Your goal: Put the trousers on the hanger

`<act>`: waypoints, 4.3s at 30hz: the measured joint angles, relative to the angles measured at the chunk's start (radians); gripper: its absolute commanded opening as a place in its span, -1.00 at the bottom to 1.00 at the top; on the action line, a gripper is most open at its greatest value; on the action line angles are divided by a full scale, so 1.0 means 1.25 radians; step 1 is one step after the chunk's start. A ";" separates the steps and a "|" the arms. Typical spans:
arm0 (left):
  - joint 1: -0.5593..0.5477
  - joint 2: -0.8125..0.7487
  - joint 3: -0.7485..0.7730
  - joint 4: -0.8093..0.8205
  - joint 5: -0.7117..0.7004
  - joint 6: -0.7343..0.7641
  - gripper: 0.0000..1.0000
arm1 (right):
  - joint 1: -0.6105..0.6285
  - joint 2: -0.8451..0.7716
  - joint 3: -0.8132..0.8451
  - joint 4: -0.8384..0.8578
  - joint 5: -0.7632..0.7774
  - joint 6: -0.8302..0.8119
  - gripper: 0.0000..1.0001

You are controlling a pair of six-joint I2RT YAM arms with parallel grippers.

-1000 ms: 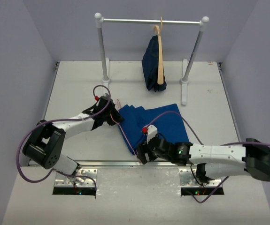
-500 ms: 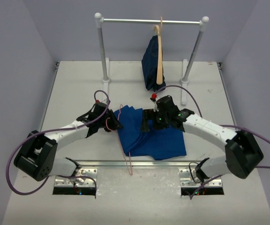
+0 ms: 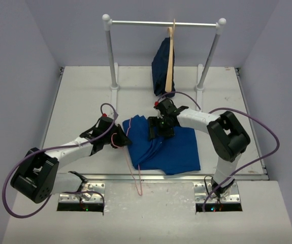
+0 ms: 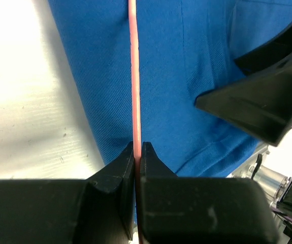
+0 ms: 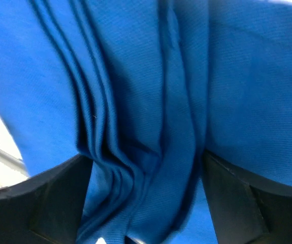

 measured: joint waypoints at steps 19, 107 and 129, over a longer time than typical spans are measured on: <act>-0.001 -0.031 -0.026 0.007 -0.063 -0.030 -1.00 | 0.053 -0.082 -0.070 0.127 -0.110 0.041 -1.00; 0.174 0.130 0.175 -0.146 0.033 0.118 -1.00 | -0.170 -0.337 -0.197 0.041 0.035 -0.067 -0.53; 0.184 0.093 0.179 -0.182 0.004 0.123 -1.00 | -0.027 -0.472 -0.238 -0.037 0.140 -0.073 0.10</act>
